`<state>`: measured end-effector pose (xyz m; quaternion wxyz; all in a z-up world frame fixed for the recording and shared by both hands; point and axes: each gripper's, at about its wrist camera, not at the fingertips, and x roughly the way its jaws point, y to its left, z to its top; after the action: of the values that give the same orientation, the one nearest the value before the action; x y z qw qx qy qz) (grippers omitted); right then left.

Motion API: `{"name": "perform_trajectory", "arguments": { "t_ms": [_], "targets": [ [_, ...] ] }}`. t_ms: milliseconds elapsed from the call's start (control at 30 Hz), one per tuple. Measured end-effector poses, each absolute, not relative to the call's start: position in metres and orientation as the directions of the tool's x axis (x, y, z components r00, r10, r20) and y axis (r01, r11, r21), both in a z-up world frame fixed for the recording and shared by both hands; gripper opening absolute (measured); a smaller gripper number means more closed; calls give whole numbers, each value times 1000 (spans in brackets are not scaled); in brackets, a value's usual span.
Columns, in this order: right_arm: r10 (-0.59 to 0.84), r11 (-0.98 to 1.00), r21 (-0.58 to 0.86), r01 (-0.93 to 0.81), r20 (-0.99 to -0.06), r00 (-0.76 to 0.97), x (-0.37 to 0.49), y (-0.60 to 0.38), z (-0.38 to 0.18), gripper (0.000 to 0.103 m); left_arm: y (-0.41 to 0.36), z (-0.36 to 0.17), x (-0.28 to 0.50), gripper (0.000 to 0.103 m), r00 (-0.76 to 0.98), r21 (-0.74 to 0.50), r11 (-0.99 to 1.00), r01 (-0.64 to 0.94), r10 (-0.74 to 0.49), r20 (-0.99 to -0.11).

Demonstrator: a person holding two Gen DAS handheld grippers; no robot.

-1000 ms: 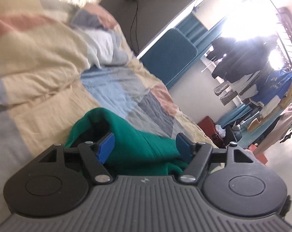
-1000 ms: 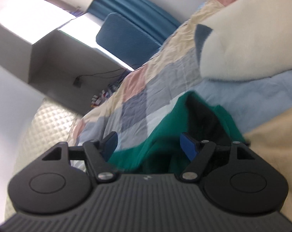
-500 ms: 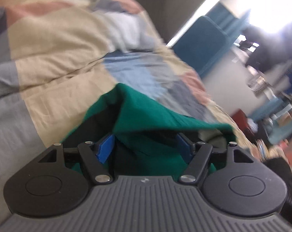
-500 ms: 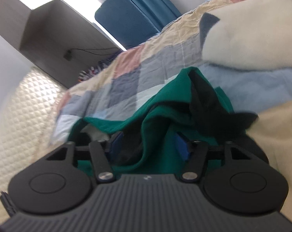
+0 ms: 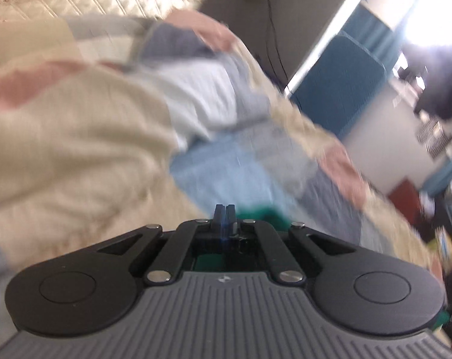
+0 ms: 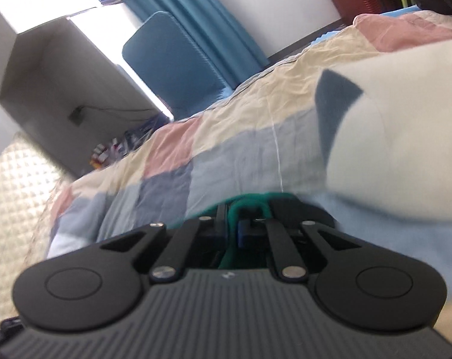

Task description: Fold large clothes

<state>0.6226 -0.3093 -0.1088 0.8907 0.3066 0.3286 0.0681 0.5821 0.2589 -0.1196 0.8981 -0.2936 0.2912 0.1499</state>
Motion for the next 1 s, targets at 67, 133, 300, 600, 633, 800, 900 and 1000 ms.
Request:
{"name": "perform_trajectory", "arguments": {
  "t_ms": [67, 133, 300, 600, 633, 800, 900, 1000],
  "targets": [
    [300, 807, 579, 111, -566, 768, 642, -303, -120, 8, 274, -123, 596, 0, 783, -442, 767, -466, 126, -609],
    [270, 831, 540, 135, -602, 751, 659, -293, -135, 8, 283, -133, 612, 0, 765, -425, 761, -490, 142, -628],
    [199, 902, 405, 150, -699, 687, 684, -271, -177, 7, 286, -173, 636, 0, 739, -408, 784, -468, 94, -667],
    [276, 882, 462, 91, -663, 696, 671, -280, -169, 12, 279, -196, 625, 1, 749, -479, 811, -336, -78, -658],
    [299, 871, 484, 86, -660, 689, 669, -284, -167, 15, 278, -193, 622, 4, 749, -485, 812, -324, -93, -656],
    [399, 845, 534, -18, -608, 687, 639, -295, -141, 59, 272, -181, 599, 47, 757, -444, 841, -309, -65, -651],
    [392, 876, 475, -82, -602, 696, 619, -302, -126, 58, 263, -182, 590, 49, 760, -440, 858, -266, -93, -643],
    [309, 915, 400, -48, -622, 719, 605, -314, -123, 59, 254, -187, 588, 50, 739, -392, 876, -281, -63, -671]
  ]
}}
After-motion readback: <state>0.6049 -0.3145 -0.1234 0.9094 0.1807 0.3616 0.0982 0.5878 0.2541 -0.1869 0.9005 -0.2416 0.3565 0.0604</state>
